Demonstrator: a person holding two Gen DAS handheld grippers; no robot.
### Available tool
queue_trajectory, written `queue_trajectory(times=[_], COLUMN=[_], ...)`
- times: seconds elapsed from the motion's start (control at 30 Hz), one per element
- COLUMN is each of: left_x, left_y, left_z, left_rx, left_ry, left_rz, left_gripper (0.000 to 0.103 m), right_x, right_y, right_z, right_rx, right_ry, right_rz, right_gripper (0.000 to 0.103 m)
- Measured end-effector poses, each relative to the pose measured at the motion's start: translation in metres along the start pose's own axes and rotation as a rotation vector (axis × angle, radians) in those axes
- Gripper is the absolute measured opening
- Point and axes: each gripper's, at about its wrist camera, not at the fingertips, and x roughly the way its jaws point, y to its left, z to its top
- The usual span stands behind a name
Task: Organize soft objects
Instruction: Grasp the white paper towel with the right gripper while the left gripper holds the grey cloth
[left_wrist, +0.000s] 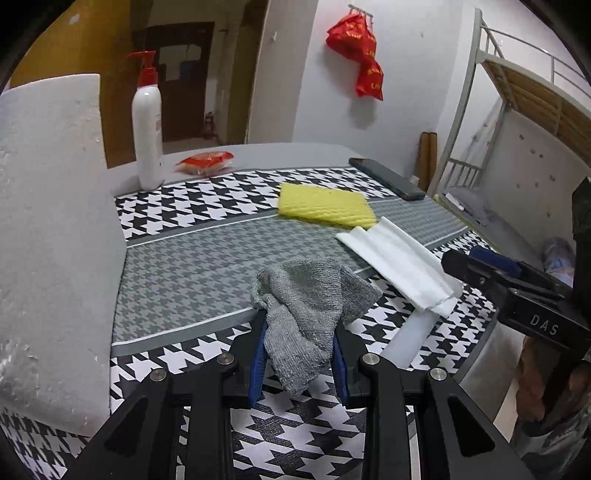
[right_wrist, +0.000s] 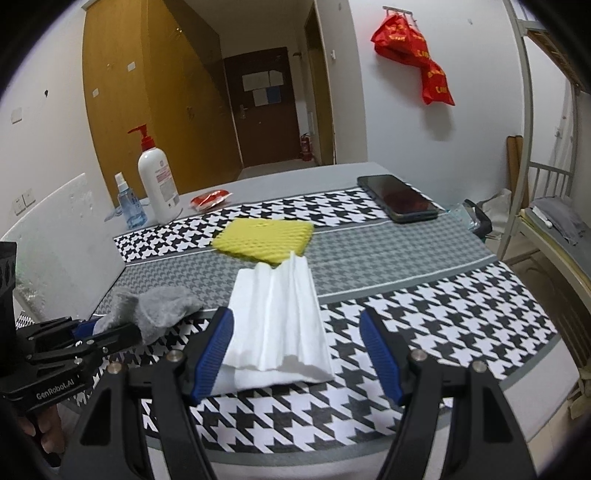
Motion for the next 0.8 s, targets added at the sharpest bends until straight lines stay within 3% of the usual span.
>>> queue_trajectory(times=[0.6,0.77,0.8], left_x=[0.002,0.003,0.004], left_y=[0.004,0.002,0.002], left_z=[0.0,0.0,0.0], left_rx=[-0.033,-0.025,-0.027], left_ry=[0.002,0.005,0.008], left_rz=[0.195,0.211,0.209], left_gripper=[0.032,0.032,0.032], right_x=[0.042,0.047,0.049], right_y=[0.012,0.012,0.012], right_z=[0.012,0.013,0.013], right_rx=[-0.07,-0.067,-0.068], right_ry=[0.149,0.163,0.17], right_rz=[-0.008,0.016,0.021], right_gripper=[0.074,0.074,0.069])
